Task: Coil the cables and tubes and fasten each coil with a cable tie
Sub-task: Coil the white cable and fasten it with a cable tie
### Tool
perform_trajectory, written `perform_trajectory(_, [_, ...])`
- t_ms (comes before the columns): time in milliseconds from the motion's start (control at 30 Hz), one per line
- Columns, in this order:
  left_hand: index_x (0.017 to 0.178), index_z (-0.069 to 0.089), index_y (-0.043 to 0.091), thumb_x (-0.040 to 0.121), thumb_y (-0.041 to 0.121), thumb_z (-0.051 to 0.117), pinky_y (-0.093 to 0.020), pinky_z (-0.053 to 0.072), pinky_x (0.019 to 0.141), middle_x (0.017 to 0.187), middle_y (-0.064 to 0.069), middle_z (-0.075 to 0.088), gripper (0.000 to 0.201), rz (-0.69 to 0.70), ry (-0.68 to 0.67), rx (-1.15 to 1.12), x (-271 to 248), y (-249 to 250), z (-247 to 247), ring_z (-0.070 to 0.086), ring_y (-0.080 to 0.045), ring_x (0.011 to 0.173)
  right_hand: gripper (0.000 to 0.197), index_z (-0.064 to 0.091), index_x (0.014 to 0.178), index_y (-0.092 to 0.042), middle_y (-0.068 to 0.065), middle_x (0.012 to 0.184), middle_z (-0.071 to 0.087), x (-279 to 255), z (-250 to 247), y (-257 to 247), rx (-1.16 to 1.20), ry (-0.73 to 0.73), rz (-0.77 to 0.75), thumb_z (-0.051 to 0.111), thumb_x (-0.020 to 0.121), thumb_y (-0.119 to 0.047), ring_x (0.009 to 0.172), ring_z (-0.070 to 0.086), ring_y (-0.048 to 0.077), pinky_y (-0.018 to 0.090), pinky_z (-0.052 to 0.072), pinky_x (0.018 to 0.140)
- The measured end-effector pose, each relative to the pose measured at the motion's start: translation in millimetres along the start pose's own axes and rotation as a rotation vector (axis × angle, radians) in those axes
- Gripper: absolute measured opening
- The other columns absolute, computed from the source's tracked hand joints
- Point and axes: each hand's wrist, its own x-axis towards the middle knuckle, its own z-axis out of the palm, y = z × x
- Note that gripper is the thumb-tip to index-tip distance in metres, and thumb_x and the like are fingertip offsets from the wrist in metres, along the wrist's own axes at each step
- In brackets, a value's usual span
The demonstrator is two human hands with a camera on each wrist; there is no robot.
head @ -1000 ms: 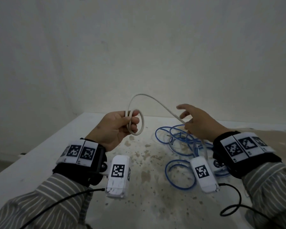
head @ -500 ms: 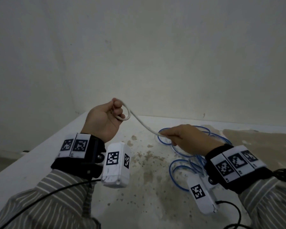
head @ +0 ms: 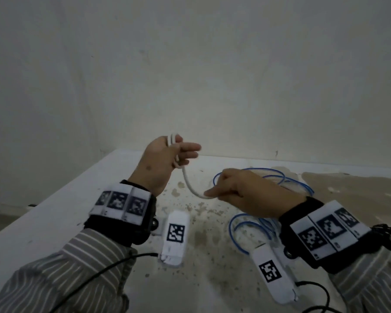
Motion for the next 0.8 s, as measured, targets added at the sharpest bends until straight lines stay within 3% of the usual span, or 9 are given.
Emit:
perform_trajectory(133, [0.093, 0.045, 0.011, 0.096, 0.007, 0.04, -0.031, 0.05, 0.073, 0.082, -0.004, 0.065, 0.008, 0.0, -0.215, 0.603, -11, -12, 18, 0.063, -0.019, 0.076, 0.017, 0.072, 0.1, -0.014, 0.001, 0.092, 0.061, 4, -5, -9, 0.083, 0.14, -0.053, 0.064, 0.086, -0.013, 0.076, 0.051, 0.003, 0.006, 0.035, 0.066])
perform_trajectory(200, [0.098, 0.048, 0.0, 0.096, 0.012, 0.042, -0.03, 0.052, 0.067, 0.076, -0.005, 0.064, 0.013, -0.069, -0.375, 0.684, -16, -13, 21, 0.062, -0.02, 0.068, 0.01, 0.071, 0.093, -0.013, -0.009, 0.082, 0.059, 4, -9, -9, 0.165, 0.206, -0.05, 0.067, 0.083, -0.012, 0.068, 0.054, -0.001, 0.007, 0.038, 0.062])
perform_trajectory(267, [0.09, 0.05, -0.001, 0.099, 0.022, 0.038, -0.022, 0.047, 0.054, 0.063, 0.0, 0.061, 0.027, -0.137, -0.469, 0.708, -19, -12, 22, 0.055, -0.012, 0.051, 0.008, 0.068, 0.09, -0.015, -0.014, 0.077, 0.057, 2, -15, -6, 0.18, 0.242, -0.028, 0.069, 0.082, -0.015, 0.068, 0.055, 0.001, 0.01, 0.041, 0.06])
perform_trajectory(333, [0.079, 0.051, 0.002, 0.099, 0.021, 0.037, -0.02, 0.038, 0.049, 0.05, 0.003, 0.051, 0.031, -0.167, -0.482, 0.649, -22, -8, 22, 0.043, -0.008, 0.042, 0.007, 0.067, 0.088, -0.018, -0.011, 0.076, 0.062, -2, -20, -2, 0.205, 0.258, -0.009, 0.07, 0.081, -0.016, 0.07, 0.057, 0.005, 0.013, 0.044, 0.059])
perform_trajectory(533, [0.081, 0.064, 0.004, 0.095, 0.01, 0.034, -0.022, 0.033, 0.045, 0.041, 0.005, 0.03, 0.034, -0.265, -0.506, 0.401, -25, 3, 18, 0.027, -0.01, 0.04, 0.007, 0.07, 0.081, -0.024, -0.004, 0.063, 0.061, -7, -32, 8, 0.34, 0.297, 0.006, 0.07, 0.081, -0.017, 0.054, 0.047, 0.006, 0.015, 0.037, 0.053])
perform_trajectory(667, [0.075, 0.059, 0.001, 0.096, 0.03, 0.024, -0.021, 0.027, 0.043, 0.039, 0.008, 0.026, 0.05, -0.326, -0.507, 0.246, -23, 9, 12, 0.02, -0.007, 0.036, 0.011, 0.069, 0.08, -0.023, -0.013, 0.057, 0.061, -8, -36, 20, 0.491, 0.341, 0.101, 0.067, 0.083, -0.013, 0.047, 0.047, 0.002, 0.011, 0.036, 0.051])
perform_trajectory(800, [0.073, 0.05, 0.007, 0.097, 0.026, 0.027, -0.02, 0.027, 0.043, 0.041, 0.009, 0.028, 0.038, -0.295, -0.418, 0.085, -23, 7, 7, 0.02, -0.005, 0.034, 0.016, 0.066, 0.085, -0.022, -0.007, 0.057, 0.057, -12, -20, 32, 0.586, 0.312, 0.185, 0.055, 0.091, -0.012, 0.045, 0.042, 0.008, 0.02, 0.039, 0.048])
